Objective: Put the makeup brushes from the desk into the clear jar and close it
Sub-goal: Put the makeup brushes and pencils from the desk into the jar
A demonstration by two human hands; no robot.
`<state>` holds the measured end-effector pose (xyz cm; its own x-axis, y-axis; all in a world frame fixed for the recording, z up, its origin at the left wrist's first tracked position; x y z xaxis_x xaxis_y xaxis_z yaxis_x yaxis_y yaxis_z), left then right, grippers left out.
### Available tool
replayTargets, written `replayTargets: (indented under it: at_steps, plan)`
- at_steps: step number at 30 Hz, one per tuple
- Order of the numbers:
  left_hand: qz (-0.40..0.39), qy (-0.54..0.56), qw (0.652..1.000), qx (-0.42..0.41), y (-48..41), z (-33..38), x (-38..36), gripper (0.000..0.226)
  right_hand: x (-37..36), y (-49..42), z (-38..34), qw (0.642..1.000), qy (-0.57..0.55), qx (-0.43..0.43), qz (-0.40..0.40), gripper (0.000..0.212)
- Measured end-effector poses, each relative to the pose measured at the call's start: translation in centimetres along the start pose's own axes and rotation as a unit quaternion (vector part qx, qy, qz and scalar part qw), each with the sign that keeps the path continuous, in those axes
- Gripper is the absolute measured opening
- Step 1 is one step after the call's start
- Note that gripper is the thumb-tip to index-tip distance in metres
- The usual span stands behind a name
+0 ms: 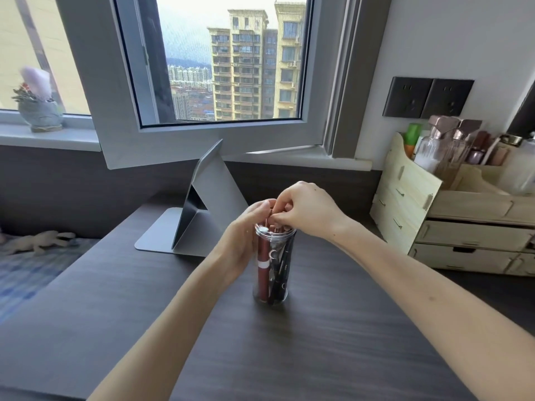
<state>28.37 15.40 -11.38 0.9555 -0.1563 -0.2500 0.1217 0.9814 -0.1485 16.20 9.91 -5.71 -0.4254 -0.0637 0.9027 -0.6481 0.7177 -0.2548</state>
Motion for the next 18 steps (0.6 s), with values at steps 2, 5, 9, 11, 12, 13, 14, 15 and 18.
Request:
replayTargets:
  at_steps: [2, 5, 9, 11, 12, 13, 14, 15, 18]
  plan:
    - [-0.029, -0.03, 0.999, 0.009, 0.4, -0.6, 1.0, 0.067, -0.1, -0.2, -0.1, 1.0, 0.003, -0.008, 0.005, 0.013]
    - [-0.034, -0.173, 0.984, 0.001, 1.0, -1.8, 1.5, 0.087, 0.2, 0.2, 0.5, 0.994, -0.103, -0.013, 0.015, 0.013]
    - [0.04, -0.165, 0.984, -0.045, 1.2, -2.6, 1.3, 0.054, 0.5, 1.6, 2.0, 0.963, -0.258, -0.042, 0.066, 0.017]
    - [0.057, -0.117, 0.991, -0.039, 1.2, -2.5, 0.9, 0.05, 0.5, 2.4, 2.5, 0.954, -0.289, -0.051, 0.055, 0.019]
    - [0.059, -0.128, 0.989, -0.038, 1.1, -2.5, 0.7, 0.051, 0.5, 2.7, 2.7, 0.956, -0.285, -0.051, 0.046, 0.019]
    - [0.065, -0.163, 0.983, -0.045, 1.1, -2.3, 0.4, 0.053, 0.4, 3.0, 2.8, 0.959, -0.276, -0.049, 0.037, 0.019]
    - [0.074, -0.203, 0.975, -0.056, 1.1, -2.2, 0.2, 0.055, 0.4, 3.2, 3.0, 0.962, -0.268, -0.048, 0.031, 0.018]
    - [0.087, -0.212, 0.971, -0.065, 1.0, -2.4, 0.2, 0.057, 0.4, 3.4, 3.0, 0.962, -0.267, -0.051, 0.027, 0.018]
    - [0.108, -0.139, 0.983, -0.053, 1.1, -2.0, 0.0, 0.058, 0.3, 4.2, 3.6, 0.961, -0.267, -0.067, 0.026, 0.018]
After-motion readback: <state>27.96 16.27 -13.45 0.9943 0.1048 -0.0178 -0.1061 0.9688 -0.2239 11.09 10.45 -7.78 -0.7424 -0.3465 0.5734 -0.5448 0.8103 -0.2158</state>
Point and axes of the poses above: each hand's wrist, its own y-axis away from the middle knuckle, its own x-axis out of the back of the hand, z = x × y, the point moved 1 cm from there along -y, towards the middle knuckle, and after that the axes turned 8 degrees about -z, right-handed, at the moved point
